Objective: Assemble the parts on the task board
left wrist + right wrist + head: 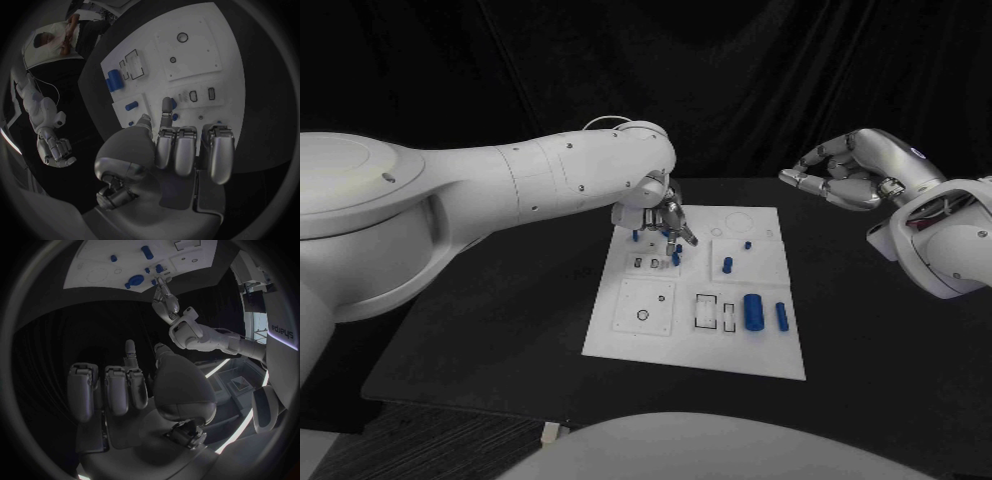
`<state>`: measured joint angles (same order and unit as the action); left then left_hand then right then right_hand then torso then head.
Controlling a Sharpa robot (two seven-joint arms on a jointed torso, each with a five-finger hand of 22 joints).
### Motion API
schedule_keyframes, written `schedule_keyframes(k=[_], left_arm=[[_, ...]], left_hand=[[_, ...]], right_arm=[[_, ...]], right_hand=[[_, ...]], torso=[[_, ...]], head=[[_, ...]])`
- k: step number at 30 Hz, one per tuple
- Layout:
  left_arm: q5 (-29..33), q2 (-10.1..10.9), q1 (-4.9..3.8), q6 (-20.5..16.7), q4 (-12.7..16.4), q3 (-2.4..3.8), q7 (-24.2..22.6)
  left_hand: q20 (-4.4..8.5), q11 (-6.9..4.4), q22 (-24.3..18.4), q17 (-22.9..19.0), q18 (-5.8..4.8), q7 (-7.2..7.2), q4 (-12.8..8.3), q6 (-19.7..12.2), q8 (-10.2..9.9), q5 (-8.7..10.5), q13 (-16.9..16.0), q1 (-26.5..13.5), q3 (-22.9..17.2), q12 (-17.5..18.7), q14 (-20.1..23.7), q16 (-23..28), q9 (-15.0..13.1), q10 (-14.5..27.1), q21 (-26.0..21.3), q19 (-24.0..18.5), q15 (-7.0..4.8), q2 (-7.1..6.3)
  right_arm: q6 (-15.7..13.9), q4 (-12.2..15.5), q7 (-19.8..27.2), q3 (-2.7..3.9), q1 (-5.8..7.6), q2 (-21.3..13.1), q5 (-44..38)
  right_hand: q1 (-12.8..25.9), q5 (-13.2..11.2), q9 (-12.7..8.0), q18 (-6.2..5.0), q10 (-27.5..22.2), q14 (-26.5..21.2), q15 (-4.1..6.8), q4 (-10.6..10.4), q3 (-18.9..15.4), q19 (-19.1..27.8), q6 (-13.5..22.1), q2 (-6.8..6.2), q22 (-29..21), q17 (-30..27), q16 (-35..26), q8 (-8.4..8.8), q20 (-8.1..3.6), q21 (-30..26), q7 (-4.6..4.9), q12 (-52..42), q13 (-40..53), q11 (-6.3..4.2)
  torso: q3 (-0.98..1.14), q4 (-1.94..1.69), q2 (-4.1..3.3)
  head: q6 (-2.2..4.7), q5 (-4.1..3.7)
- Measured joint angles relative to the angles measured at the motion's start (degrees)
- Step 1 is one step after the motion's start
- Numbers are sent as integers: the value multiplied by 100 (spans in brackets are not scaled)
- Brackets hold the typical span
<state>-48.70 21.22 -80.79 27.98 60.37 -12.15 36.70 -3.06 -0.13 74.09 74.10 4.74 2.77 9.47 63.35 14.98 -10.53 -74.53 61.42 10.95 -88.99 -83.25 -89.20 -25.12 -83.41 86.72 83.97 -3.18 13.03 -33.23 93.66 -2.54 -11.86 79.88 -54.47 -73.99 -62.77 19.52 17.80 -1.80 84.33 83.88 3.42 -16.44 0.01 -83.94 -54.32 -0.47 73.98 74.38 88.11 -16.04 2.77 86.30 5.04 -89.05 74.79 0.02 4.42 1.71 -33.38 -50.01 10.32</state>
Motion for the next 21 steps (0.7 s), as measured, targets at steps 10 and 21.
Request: schedule_keyframes(k=[10,21], left_arm=[[-4,0,63,-3,-77,0,5],[-6,-33,166,-12,-220,0,6]], left_hand=[[0,0,0,0,0,0,0,0,0,0,0,0,0,0,0,0,-99,0,-1,0,0,0],[0,1,0,0,1,54,-1,-57,-7,0,0,0,-1,0,-1,0,-146,-1,-1,0,1,0]], right_arm=[[80,-28,-45,0,-7,21,1],[166,-41,-95,0,-12,31,1]], right_hand=[[-20,0,0,1,0,0,0,0,0,0,0,-20,0,0,-3,0,0,0,0,0,0,0],[-20,0,1,0,0,0,0,0,0,0,0,-20,0,0,-3,0,0,0,0,0,0,0]], torso=[[4,0,8],[5,0,14]], head=[[0,-15],[0,54]])
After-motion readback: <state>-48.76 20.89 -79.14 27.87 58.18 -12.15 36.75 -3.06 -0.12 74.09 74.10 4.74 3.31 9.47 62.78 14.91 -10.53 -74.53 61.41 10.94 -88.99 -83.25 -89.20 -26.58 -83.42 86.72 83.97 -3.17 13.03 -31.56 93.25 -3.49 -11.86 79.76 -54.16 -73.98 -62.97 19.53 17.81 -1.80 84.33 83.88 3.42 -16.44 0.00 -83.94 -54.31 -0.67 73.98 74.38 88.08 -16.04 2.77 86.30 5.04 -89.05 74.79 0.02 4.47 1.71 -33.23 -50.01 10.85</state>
